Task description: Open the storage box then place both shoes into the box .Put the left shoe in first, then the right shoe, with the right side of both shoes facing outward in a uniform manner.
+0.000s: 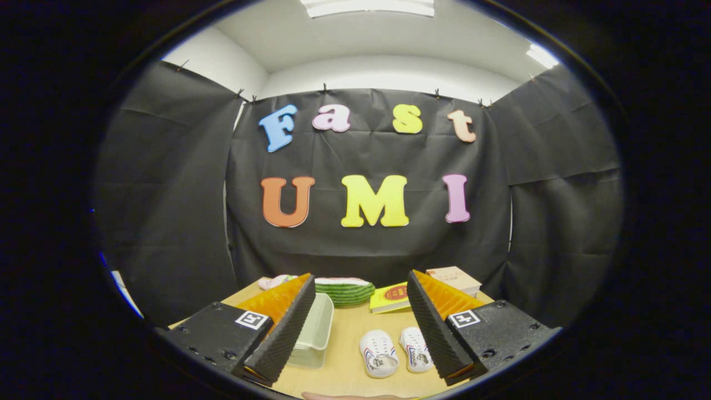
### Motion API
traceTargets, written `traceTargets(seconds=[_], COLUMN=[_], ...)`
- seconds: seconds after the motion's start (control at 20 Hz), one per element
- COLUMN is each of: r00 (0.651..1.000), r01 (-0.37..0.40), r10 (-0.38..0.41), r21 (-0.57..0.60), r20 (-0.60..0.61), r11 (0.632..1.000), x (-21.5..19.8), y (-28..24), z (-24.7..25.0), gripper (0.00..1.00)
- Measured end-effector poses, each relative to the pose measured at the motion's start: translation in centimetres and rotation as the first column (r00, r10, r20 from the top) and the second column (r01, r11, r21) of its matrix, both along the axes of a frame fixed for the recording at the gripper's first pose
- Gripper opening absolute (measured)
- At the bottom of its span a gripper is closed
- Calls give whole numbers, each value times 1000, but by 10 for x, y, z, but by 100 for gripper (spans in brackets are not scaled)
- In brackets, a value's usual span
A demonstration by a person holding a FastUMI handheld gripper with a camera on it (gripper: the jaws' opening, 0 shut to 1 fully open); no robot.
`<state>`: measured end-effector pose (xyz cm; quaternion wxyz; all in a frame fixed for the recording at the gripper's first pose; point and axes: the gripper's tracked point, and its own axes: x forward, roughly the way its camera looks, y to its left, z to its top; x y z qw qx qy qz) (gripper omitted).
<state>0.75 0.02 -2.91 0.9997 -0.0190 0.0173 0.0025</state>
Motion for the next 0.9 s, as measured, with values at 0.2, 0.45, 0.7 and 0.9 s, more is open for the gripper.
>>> traceTargets(seconds=[0.2,0.45,0.7,0.9], r00=[998,978,886,830], r01=[-4,-79,-196,-207], r10=[4,94,276,381], r21=[14,87,240,409], r20=[-65,-187,-373,-407], r11=[1000,993,951,889], x=[22,54,102,129], y=[-10,-6,10,5], z=[-21,-58,-112,-138], gripper=[100,100,100,100])
